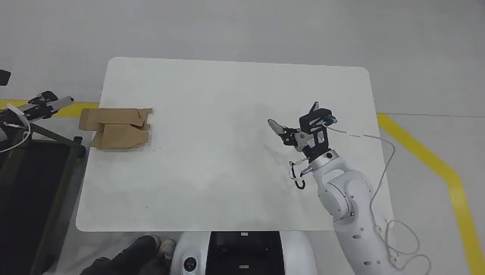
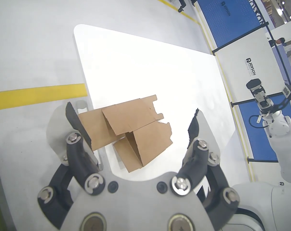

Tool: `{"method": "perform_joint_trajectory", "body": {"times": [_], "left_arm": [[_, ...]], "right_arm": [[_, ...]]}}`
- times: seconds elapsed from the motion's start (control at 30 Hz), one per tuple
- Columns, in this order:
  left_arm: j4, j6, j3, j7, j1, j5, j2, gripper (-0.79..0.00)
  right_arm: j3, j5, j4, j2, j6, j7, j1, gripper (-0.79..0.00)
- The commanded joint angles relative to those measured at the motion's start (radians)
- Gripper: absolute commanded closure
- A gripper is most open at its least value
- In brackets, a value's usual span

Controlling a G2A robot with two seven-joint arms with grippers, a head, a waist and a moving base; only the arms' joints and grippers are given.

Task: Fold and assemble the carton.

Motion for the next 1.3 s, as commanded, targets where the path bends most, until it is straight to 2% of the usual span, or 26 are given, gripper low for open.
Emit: {"method": "perform_joint_trajectory", "body": {"times": [0.0, 0.23, 0.43, 0.7, 0.93, 1.27], "left_arm": [[0.0, 0.0, 0.0, 0.0, 0.0, 0.0, 0.0, -0.785], [0.0, 0.0, 0.0, 0.0, 0.0, 0.0, 0.0, -0.785], [0.037, 0.091, 0.014, -0.025, 0.031, -0.017, -0.006, -0.785], [0.109, 0.152, 0.048, -0.099, -0.005, -0.012, -0.022, -0.785], [0.18, 0.21, 0.14, -0.074, -0.082, 0.006, -0.076, -0.785], [0.393, 0.238, 0.23, -0.078, -0.245, -0.001, -0.157, -0.785]], "right_arm": [[0.0, 0.0, 0.0, 0.0, 0.0, 0.0, 0.0, -0.785], [0.0, 0.0, 0.0, 0.0, 0.0, 0.0, 0.0, -0.785], [0.0, 0.0, 0.0, 0.0, 0.0, 0.0, 0.0, -0.785], [0.0, 0.0, 0.0, 0.0, 0.0, 0.0, 0.0, -0.785], [0.0, 0.0, 0.0, 0.0, 0.0, 0.0, 0.0, -0.785], [0.0, 0.0, 0.0, 0.0, 0.0, 0.0, 0.0, -0.785]]}}
